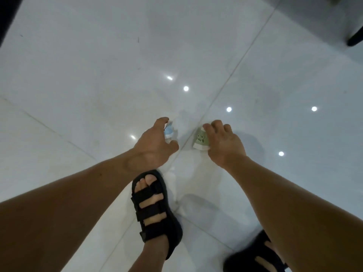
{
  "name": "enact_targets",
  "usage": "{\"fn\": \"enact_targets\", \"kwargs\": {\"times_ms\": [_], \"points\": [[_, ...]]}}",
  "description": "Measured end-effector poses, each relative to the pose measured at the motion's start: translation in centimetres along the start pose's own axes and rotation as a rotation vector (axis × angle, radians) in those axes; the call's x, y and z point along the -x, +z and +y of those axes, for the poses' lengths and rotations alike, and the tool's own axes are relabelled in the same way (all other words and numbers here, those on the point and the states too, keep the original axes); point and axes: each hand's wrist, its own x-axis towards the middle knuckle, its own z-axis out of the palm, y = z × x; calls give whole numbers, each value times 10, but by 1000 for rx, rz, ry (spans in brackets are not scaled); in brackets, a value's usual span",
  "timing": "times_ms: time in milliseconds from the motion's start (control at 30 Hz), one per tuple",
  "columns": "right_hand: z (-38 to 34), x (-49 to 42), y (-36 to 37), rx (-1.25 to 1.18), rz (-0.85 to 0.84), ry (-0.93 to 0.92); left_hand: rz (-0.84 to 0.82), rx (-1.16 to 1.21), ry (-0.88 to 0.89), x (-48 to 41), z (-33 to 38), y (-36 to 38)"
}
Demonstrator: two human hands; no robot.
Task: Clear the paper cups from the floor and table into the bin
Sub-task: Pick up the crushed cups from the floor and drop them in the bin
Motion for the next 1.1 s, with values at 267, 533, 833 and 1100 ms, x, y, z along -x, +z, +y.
{"fn": "enact_targets", "kwargs": {"times_ms": [267, 533, 833, 1100], "points": [[-16, 79, -81, -275, 78, 110, -23, -8, 7, 70, 49, -28], [-65, 173, -291, -262, 152, 85, 54, -19, 215, 189, 184, -141], [-141, 314, -466, 27, 17, -8, 80, -236, 273, 388, 228, -259], [-213, 413, -527, 98, 26, -260, 311, -93, 80, 554, 189, -285]]}}
